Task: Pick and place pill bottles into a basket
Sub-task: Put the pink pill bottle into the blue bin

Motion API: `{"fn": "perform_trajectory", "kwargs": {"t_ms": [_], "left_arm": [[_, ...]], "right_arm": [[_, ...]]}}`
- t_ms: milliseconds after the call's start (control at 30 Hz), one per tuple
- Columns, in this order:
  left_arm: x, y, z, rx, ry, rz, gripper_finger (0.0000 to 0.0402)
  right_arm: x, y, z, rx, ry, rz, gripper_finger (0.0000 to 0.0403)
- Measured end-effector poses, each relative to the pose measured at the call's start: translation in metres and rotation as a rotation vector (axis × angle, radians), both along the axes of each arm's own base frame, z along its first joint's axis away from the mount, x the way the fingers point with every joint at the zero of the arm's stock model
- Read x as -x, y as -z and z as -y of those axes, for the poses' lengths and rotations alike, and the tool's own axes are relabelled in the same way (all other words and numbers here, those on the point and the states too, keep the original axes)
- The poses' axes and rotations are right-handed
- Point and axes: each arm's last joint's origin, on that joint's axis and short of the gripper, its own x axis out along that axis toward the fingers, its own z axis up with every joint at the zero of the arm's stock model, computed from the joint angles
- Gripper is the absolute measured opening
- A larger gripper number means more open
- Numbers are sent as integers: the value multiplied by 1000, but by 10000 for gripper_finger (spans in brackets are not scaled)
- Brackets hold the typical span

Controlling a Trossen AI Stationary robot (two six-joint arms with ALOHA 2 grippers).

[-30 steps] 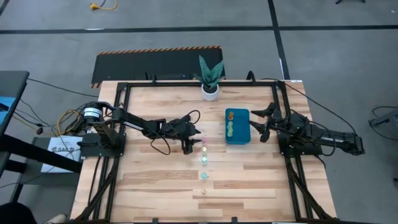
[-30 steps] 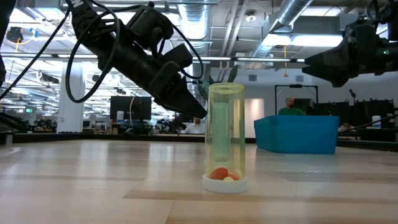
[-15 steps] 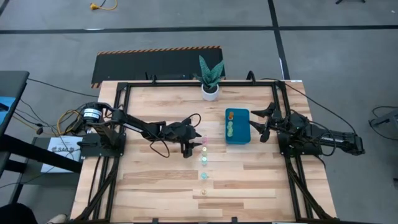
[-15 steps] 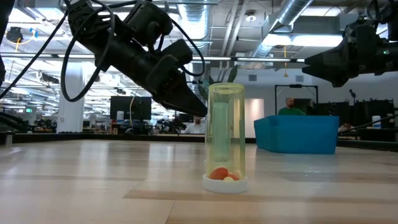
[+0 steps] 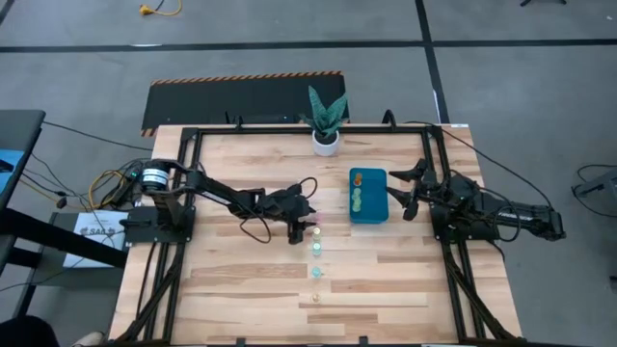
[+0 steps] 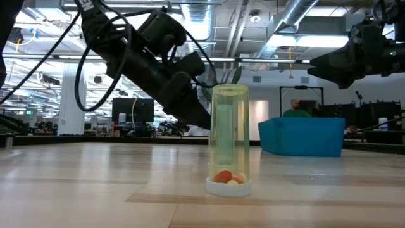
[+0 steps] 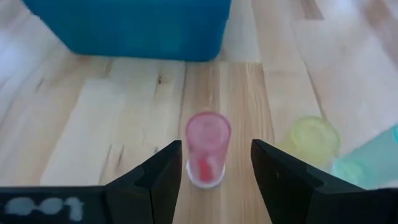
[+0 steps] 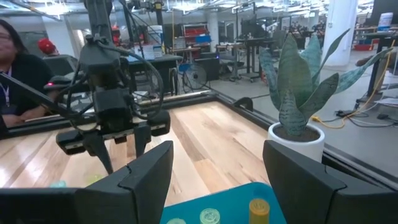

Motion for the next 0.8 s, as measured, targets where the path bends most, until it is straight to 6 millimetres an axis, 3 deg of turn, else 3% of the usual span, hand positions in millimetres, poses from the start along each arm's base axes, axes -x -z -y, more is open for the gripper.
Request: {"fn": "perform_trajectory", "kwargs": {"t_ms": [400,800], "left_arm": [[-21,4,-1,-2,27,-32,173],[-22,2,-2,6,27,-28,73]], "right_arm": [[0,0,0,0,-2,-1,244],[0,0,0,0,-2,-1,244]]}}
